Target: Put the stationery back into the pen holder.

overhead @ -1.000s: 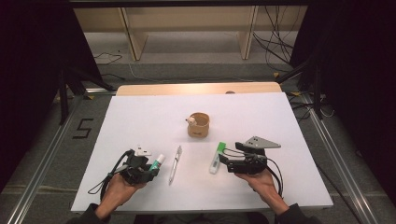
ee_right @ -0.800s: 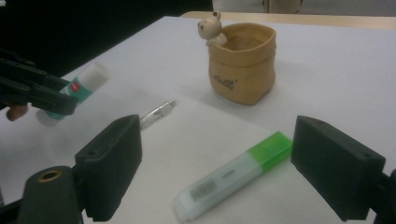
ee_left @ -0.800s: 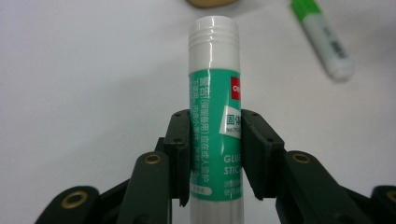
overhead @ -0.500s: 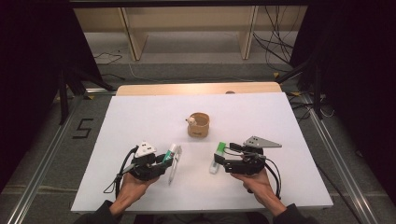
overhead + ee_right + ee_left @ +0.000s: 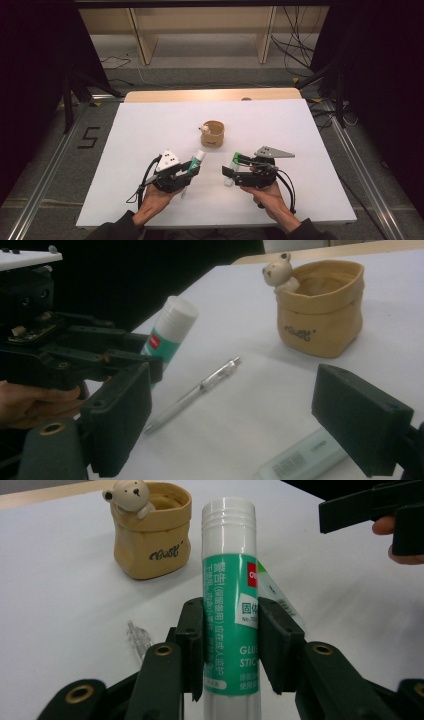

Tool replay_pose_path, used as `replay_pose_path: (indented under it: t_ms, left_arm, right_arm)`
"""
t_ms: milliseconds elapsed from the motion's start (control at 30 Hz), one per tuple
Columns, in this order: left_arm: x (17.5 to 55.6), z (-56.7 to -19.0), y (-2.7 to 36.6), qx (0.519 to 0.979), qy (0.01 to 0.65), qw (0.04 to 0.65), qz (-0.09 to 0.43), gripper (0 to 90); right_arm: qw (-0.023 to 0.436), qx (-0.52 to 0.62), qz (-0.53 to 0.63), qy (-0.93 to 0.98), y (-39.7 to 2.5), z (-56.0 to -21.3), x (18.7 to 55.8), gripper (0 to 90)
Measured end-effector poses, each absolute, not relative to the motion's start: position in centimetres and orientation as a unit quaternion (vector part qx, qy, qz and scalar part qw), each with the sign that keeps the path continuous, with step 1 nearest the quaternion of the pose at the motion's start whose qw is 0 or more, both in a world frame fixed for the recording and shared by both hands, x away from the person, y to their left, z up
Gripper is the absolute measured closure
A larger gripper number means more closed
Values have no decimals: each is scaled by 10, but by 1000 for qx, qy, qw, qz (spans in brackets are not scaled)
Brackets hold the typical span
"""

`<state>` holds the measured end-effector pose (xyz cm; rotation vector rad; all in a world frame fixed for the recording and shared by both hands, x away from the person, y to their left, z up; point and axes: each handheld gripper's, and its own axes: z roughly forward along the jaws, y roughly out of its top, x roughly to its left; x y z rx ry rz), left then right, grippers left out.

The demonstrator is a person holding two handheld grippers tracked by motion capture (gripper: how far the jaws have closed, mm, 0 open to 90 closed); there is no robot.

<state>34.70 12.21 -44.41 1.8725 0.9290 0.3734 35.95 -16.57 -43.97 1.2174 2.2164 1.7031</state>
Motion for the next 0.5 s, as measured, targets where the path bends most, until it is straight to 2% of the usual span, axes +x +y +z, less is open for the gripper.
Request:
replay_pose_path:
  t_ms: [500]
  left_arm:
    - [345, -448, 90, 771, 345, 514, 150, 656]
  right_arm:
    - [11, 399, 577, 713, -150, -440, 367, 232]
